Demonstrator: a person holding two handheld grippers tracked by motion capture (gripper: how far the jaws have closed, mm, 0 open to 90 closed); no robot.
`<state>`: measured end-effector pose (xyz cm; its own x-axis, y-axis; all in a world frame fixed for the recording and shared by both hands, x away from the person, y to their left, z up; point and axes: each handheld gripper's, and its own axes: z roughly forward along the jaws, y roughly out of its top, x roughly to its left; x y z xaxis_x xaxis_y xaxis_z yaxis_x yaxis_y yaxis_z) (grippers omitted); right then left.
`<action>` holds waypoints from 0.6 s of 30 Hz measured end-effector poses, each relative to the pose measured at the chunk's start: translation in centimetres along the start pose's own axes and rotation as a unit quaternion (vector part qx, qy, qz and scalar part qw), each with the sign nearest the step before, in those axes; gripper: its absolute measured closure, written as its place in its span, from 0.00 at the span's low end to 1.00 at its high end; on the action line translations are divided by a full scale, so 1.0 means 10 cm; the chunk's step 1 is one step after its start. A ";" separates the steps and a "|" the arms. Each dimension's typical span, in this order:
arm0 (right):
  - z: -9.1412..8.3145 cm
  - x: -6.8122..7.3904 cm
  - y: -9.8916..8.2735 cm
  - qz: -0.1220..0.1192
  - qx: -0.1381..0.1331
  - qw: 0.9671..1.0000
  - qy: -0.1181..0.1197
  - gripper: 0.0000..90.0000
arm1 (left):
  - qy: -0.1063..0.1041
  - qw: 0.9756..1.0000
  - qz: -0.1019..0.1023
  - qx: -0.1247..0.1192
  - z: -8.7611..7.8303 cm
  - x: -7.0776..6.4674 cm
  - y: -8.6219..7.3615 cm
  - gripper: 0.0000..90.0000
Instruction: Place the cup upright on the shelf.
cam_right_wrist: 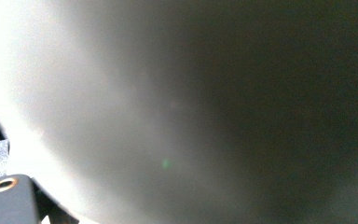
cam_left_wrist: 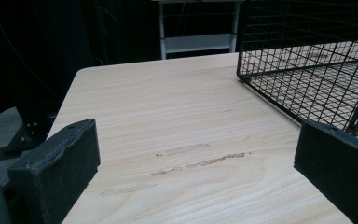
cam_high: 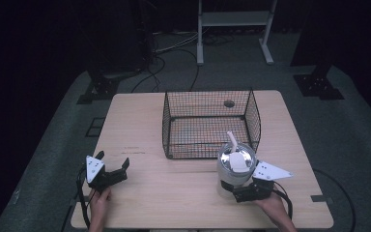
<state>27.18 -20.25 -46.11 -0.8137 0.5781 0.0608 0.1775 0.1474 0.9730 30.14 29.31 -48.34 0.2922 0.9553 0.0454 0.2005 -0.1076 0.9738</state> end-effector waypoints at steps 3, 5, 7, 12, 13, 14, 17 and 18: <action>0.00 0.00 0.00 -0.004 -0.001 1.000 -0.001 0.09 | 0.000 1.000 0.000 0.000 0.00 0.00 0.00 0.00; -0.01 0.00 -0.01 -0.006 -0.003 1.000 -0.001 0.09 | 0.000 1.000 0.000 0.000 0.00 0.00 0.00 0.00; -0.01 0.00 -0.01 -0.007 -0.002 1.000 -0.002 0.09 | 0.000 1.000 0.000 0.000 0.00 0.00 0.00 0.00; -0.01 0.00 -0.01 -0.007 -0.003 1.000 -0.003 0.10 | 0.000 1.000 0.000 0.000 0.00 0.00 0.00 0.00; -0.01 0.00 -0.01 -0.007 -0.003 1.000 -0.003 0.10 | -0.001 1.000 0.000 -0.001 0.00 0.00 0.00 0.00; -0.01 0.00 -0.01 -0.006 -0.003 1.000 -0.002 0.10 | -0.001 1.000 0.000 -0.001 0.00 0.00 0.00 0.00; -0.01 0.00 0.00 -0.005 -0.003 1.000 -0.001 0.10 | -0.001 1.000 0.000 -0.001 0.00 0.00 0.00 0.00; -0.01 0.00 -0.01 -0.006 -0.004 1.000 -0.002 0.10 | -0.001 1.000 0.000 -0.001 0.00 0.00 0.00 0.00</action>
<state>27.10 -20.36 -46.15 -0.8139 0.5790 0.0474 0.1627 0.1488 0.9754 30.15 29.29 -48.34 0.2944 0.9546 0.0459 0.1987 -0.1081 0.9741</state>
